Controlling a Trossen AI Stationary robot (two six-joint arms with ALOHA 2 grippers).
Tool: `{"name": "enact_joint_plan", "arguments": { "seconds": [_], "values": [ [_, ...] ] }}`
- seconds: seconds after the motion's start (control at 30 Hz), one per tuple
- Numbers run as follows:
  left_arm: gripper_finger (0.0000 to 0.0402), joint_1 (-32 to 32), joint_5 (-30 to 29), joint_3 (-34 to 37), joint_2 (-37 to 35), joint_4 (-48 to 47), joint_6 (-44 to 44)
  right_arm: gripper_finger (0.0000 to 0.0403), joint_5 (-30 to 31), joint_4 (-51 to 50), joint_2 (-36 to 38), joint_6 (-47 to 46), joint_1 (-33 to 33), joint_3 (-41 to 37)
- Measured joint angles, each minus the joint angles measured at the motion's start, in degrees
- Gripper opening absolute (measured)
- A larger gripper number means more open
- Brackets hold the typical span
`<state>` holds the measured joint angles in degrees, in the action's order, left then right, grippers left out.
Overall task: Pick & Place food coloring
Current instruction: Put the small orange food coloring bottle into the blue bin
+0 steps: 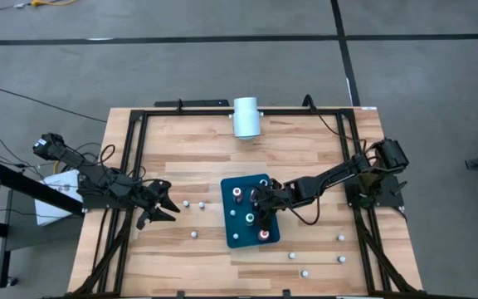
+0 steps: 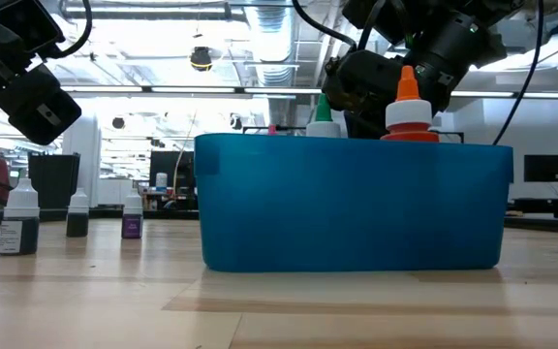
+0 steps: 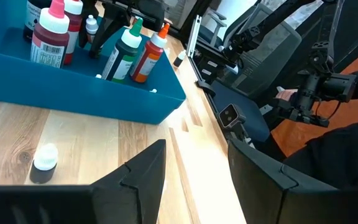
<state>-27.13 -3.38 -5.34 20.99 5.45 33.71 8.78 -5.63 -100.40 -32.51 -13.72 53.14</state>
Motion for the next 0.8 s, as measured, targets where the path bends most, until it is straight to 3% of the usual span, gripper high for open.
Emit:
{"name": "enact_joint_plan", "arguments": {
  "seconds": [0.8],
  "values": [
    [0.0165, 0.0, 0.0, 0.0, 0.0, 0.0, 0.1, 0.0093, -0.1, -0.8, 0.0, 0.0, 0.0, 0.1]
  ]
}}
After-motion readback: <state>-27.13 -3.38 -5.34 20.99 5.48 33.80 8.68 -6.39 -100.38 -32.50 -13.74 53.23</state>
